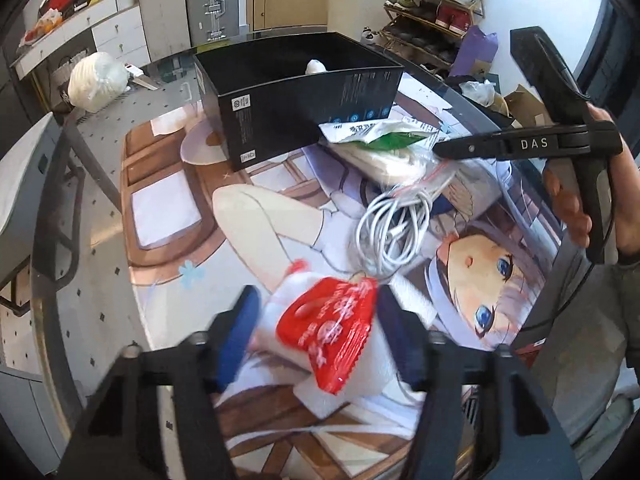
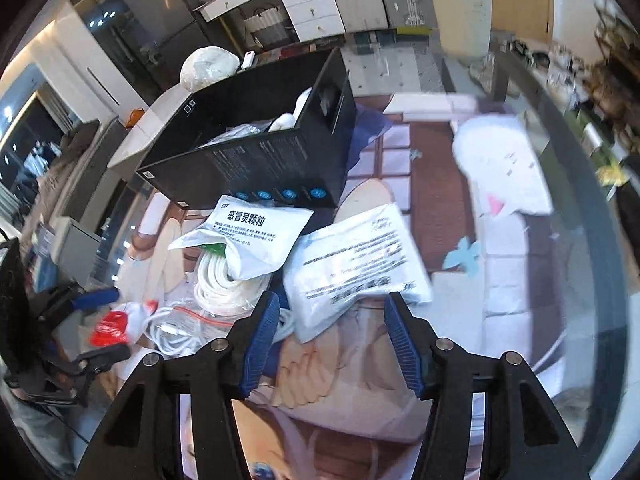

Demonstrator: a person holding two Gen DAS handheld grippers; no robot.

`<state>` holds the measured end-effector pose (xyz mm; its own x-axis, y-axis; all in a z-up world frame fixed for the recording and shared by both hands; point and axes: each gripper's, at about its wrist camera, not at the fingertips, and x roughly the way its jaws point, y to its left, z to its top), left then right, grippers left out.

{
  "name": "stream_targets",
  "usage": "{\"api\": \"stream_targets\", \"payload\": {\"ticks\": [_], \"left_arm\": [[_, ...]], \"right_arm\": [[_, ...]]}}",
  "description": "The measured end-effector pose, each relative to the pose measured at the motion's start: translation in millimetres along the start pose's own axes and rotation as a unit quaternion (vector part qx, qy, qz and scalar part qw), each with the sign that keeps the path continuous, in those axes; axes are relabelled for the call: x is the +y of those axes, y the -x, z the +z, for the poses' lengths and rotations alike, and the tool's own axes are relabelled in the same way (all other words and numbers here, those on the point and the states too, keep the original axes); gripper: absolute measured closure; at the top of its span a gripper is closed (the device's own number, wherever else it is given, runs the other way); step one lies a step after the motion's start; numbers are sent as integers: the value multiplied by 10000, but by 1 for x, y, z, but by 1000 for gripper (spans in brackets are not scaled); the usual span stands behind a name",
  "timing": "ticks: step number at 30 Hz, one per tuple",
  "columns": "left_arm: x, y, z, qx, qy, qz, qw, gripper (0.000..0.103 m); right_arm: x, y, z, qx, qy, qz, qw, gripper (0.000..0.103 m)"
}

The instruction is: Organize soft objects

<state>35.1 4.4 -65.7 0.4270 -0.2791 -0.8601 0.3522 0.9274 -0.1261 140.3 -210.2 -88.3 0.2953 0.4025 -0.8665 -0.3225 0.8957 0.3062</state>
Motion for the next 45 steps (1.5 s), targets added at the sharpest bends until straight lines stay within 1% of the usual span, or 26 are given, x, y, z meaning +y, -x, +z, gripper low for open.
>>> {"api": "stream_targets", "payload": {"ticks": [1, 3, 6, 10, 11, 13, 15, 17, 18, 19, 21, 22, 24, 26, 27, 29, 30, 31, 34, 36, 39, 40, 41, 42, 43, 45], "left_arm": [[0, -2, 1, 10, -8, 17, 10000, 52], [-4, -9, 5, 73, -76, 142, 9998, 55], [-8, -21, 12, 102, -106, 347, 9993, 58], [-7, -40, 25, 104, -78, 537, 9985, 61], [-7, -43, 30, 27, -120, 603, 9981, 61], [-5, -47, 36, -9, -122, 633, 9979, 61], [0, -48, 39, -17, 34, 642, 9979, 60], [1, -44, 38, -41, 60, 584, 9983, 58], [0, -42, 37, -76, 18, 614, 9981, 52], [-1, -39, 36, -109, -17, 657, 9978, 42], [-3, -30, 31, -203, -78, 712, 9972, 40], [-3, -24, 27, -256, -76, 650, 9975, 40], [-2, -13, 20, -320, -87, 372, 9988, 38], [0, -3, 15, -389, -90, 296, 9988, 34], [1, 0, 14, -387, -74, 274, 9988, 30], [4, 2, 12, -341, -43, 237, 9991, 28], [6, 2, 12, -310, -10, 249, 9992, 28], [7, 0, 12, -265, 37, 276, 9993, 28], [13, -13, 14, -50, 321, 376, 9988, 30], [10, -21, 15, 14, 253, 426, 9988, 30], [1, -37, 18, 177, 121, 485, 9986, 35], [-1, -41, 20, 185, 74, 591, 9981, 38], [-2, -43, 23, 112, 19, 690, 9975, 41], [-2, -44, 27, 74, 19, 707, 9975, 47], [0, -44, 30, 55, 54, 695, 9976, 47], [4, -42, 33, -15, 157, 743, 9971, 48]], "right_arm": [[1, -2, 1, 49, -79, 93, 9999, 47], [-4, -5, 4, 80, -278, 271, 9992, 47], [-5, -7, 10, 37, -368, 232, 9990, 47], [2, -13, 23, -64, -273, -18, 9996, 47], [4, -15, 26, -81, -232, -101, 9996, 47], [6, -19, 32, -160, -161, -361, 9991, 47], [5, -21, 36, -229, -124, -580, 9980, 47], [6, -23, 36, -233, -13, -654, 9976, 47], [8, -24, 35, -211, 87, -701, 9973, 47], [13, -24, 32, -157, 284, -815, 9961, 48], [17, -23, 25, -74, 630, -1030, 9927, 52], [19, -22, 21, -43, 770, -1118, 9907, 53], [19, -19, 10, -6, 921, -1269, 9876, 54], [12, -10, 1, 47, 792, -1210, 9895, 54], [7, -3, -2, 42, 623, -1010, 9929, 54], [3, 4, -1, -34, 495, -823, 9954, 54], [1, 5, 1, -74, 432, -810, 9957, 54], [-1, 5, 4, -86, 366, -815, 9960, 51], [-5, -5, 20, -9, 129, -724, 9973, 51], [-1, -14, 31, 18, 28, -693, 9976, 51], [6, -24, 40, -68, 181, -944, 9953, 48], [9, -27, 42, -140, 220, -999, 9947, 45], [11, -29, 43, -210, 231, -987, 9946, 39], [11, -31, 43, -238, 258, -972, 9946, 36], [14, -33, 43, -238, 349, -975, 9943, 34], [18, -35, 42, -162, 611, -1116, 9917, 36]]}}
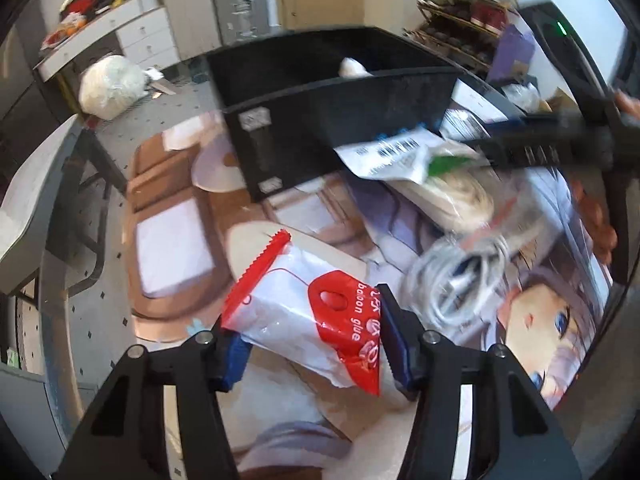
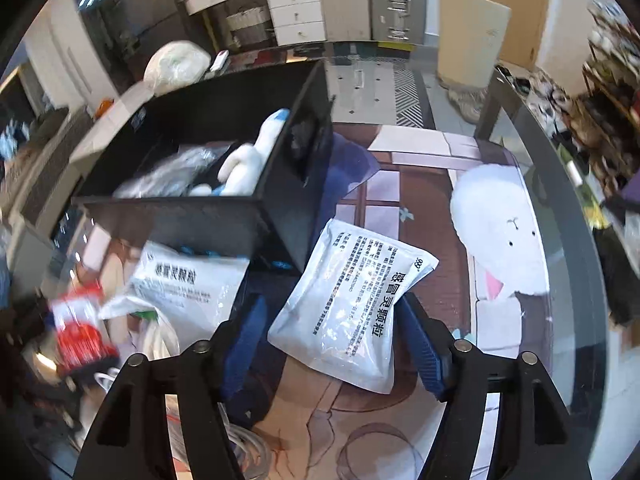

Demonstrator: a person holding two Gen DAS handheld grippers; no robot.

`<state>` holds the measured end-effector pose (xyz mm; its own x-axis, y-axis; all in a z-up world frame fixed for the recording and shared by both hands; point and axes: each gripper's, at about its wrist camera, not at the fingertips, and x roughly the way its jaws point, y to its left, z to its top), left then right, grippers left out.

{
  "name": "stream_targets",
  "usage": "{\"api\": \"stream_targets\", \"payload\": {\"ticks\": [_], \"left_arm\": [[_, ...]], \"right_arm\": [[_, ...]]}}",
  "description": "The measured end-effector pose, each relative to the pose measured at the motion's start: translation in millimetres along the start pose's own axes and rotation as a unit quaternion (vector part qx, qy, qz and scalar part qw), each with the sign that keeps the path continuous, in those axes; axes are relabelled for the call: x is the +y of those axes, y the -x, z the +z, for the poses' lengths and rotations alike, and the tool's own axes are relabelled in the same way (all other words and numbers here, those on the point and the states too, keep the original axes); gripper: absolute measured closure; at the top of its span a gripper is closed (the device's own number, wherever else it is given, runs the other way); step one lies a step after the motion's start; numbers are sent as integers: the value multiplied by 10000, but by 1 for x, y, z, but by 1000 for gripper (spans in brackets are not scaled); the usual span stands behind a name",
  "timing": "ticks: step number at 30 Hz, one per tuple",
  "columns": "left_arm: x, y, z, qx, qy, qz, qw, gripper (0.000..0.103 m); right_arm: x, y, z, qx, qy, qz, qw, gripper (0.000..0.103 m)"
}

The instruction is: Organize soft objects

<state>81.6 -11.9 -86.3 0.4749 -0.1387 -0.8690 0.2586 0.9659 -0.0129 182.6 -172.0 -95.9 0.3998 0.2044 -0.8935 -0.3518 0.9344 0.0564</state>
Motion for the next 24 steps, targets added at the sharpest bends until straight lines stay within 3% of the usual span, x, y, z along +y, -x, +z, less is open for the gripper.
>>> {"api": "stream_targets", "payload": {"ticks": [2, 6, 7, 9, 12, 14, 16, 20, 24], "left_arm": [[4, 4, 1, -82, 78, 15, 9999, 48], [2, 14, -4, -201, -27, -53, 9998, 43], [1, 16, -6, -237, -64, -79, 9997, 34], [0, 19, -8, -242, -177, -202, 9993, 29], [-2, 21, -10, -156, -250, -210, 9993, 29], [1, 23, -11, -129, -111, -183, 9997, 29], [5, 27, -12, -155, 48, -361, 9992, 29], [11, 39, -11, -306, 199, -587, 9976, 29], [15, 51, -10, -408, 289, -860, 9950, 28]], "right_arm": [[2, 2, -3, 42, 263, -167, 9995, 50], [-8, 15, -18, 224, 139, 60, 9996, 59], [-11, 19, -23, 235, 115, 84, 9996, 59], [-15, 29, -35, 317, 186, 114, 9993, 59], [-23, 41, -38, 218, 131, 271, 9993, 58], [-31, 44, -36, 118, -75, 269, 9995, 44], [-36, 40, -34, 145, -288, 258, 9991, 39], [-29, 31, -28, 301, -421, 648, 9966, 40], [-19, 29, -28, 292, -280, 606, 9973, 39]]}}
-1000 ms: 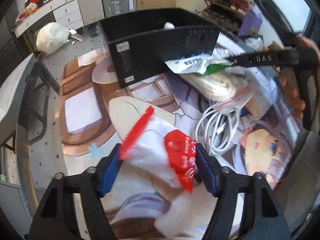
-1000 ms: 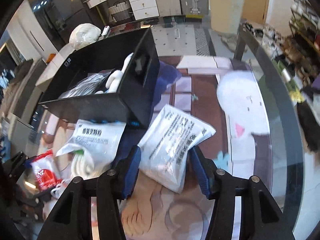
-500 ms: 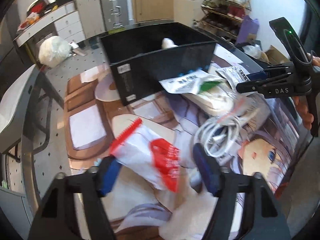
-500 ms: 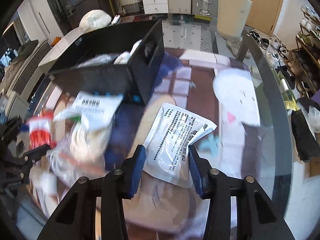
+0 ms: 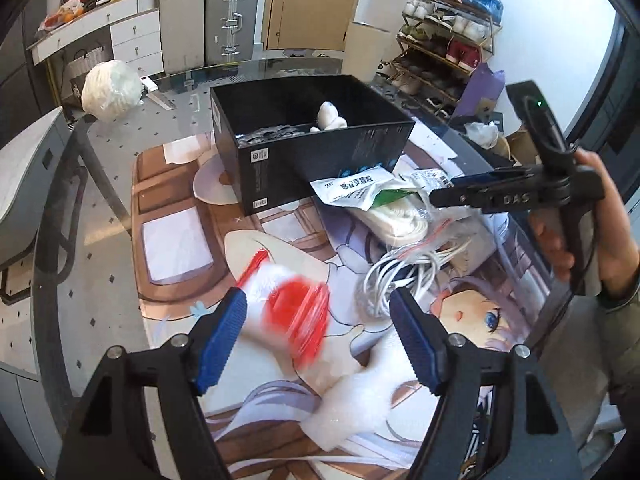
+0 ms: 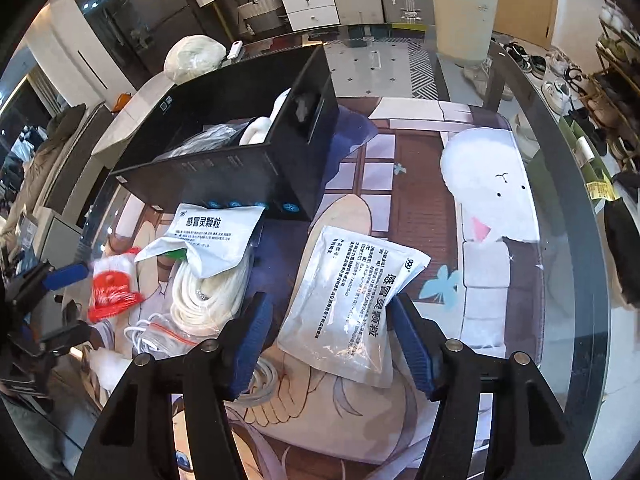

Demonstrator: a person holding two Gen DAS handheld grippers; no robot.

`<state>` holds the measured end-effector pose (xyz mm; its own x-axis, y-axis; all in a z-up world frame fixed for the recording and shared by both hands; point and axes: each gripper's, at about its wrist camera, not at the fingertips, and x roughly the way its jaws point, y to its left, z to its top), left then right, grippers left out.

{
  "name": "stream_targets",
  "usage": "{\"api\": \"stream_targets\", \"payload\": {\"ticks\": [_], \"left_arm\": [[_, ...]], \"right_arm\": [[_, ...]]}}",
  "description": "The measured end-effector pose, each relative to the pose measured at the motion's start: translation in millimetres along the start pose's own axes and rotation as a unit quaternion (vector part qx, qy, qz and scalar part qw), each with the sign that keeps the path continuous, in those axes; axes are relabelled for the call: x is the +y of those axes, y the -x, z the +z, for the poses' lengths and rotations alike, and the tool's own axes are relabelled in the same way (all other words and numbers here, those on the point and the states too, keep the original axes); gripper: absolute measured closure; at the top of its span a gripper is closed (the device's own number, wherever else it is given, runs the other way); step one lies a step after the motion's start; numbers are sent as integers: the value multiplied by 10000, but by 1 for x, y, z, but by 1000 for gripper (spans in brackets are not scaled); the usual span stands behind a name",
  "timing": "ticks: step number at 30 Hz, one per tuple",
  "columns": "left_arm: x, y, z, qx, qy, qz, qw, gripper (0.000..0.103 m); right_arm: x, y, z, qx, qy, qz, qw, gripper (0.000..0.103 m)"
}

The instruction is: Organize soft objects

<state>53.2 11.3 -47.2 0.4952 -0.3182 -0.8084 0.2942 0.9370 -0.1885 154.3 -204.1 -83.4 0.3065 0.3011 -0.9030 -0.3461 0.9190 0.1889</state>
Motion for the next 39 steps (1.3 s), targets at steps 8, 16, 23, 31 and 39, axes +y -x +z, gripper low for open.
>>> {"api": "stream_targets", "payload": {"ticks": [8, 16, 23, 31, 39], "left_arm": [[-2, -19, -6, 476, 94, 71, 9988, 26], [8, -32, -17, 810, 252, 426, 9955, 26], [-1, -41, 1, 746, 308, 38, 9967, 26], [-3, -61, 25, 764, 494, -78, 9958, 26], [6, -50, 16, 562, 428, 84, 9975, 26]], "right_arm": [[-5, -1, 0, 5, -77, 2, 10000, 40], [-3, -4, -1, 30, -75, -12, 10000, 39], [9, -10, 3, 75, 17, 56, 10000, 40], [11, -11, 2, 35, 128, -12, 9999, 39], [12, -10, 0, -7, 270, -158, 9995, 39]]}}
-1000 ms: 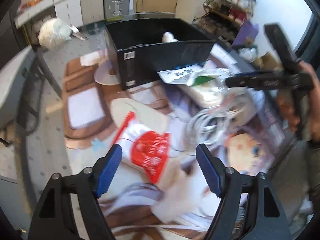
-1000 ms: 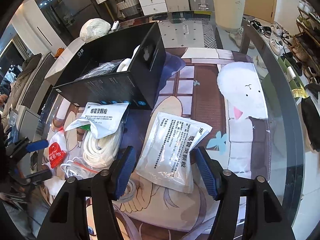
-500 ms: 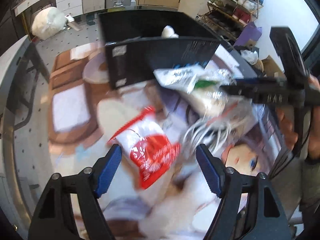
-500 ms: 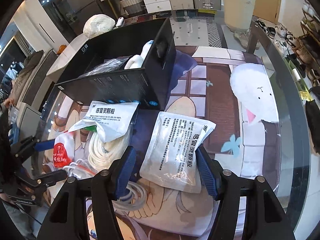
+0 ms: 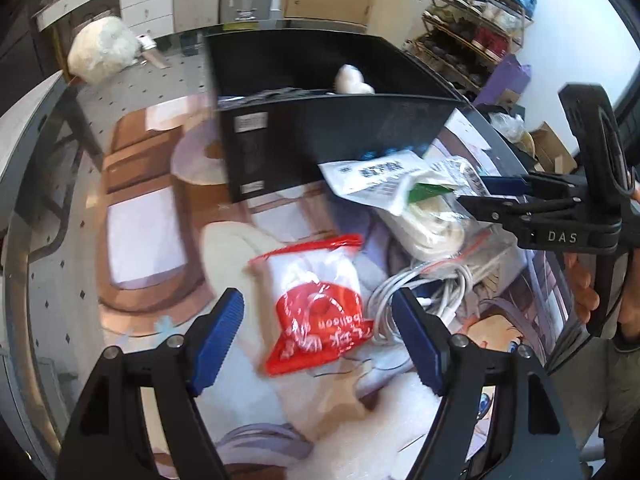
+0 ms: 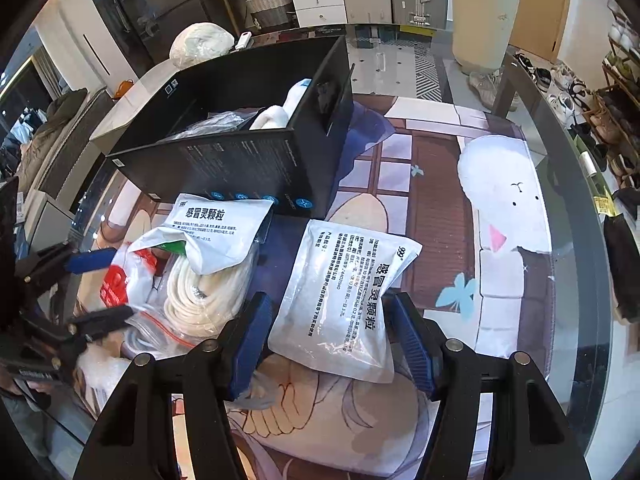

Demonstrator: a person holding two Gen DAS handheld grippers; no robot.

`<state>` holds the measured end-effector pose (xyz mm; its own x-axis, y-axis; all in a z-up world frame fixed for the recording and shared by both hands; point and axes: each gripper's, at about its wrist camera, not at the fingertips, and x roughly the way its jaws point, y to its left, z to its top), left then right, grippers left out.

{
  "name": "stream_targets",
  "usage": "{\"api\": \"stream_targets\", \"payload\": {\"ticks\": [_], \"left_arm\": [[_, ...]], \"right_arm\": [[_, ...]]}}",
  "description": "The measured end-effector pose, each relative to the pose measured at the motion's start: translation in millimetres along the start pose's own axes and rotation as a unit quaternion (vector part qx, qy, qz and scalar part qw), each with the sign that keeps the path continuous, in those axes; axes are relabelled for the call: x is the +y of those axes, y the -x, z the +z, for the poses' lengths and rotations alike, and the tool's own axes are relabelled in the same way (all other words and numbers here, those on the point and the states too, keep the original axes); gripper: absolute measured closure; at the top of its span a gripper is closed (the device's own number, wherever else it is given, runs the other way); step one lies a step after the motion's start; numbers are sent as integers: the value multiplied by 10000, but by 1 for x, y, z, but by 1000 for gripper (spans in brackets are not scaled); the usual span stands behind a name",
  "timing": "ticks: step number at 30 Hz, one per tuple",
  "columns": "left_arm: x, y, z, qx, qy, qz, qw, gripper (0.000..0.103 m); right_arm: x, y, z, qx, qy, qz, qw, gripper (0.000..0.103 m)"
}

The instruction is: Organize soft objects

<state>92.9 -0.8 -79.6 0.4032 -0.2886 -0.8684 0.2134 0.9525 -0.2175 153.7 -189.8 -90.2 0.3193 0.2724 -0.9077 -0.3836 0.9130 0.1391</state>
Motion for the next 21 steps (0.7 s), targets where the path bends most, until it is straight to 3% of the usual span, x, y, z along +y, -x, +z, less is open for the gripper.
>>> {"api": "stream_targets", "payload": {"ticks": [7, 14, 21], "left_arm": [[2, 2, 4, -161, -69, 423, 9990, 26], [-1, 22, 9, -563, -137, 234, 9980, 26], [6, -15, 17, -82, 185, 484, 9986, 26]], "right_arm": [[11, -3, 0, -47, 252, -322, 9992, 38], [7, -2, -3, -53, 228, -245, 9994, 37], [14, -6, -1, -57, 326, -395, 9987, 37]]}}
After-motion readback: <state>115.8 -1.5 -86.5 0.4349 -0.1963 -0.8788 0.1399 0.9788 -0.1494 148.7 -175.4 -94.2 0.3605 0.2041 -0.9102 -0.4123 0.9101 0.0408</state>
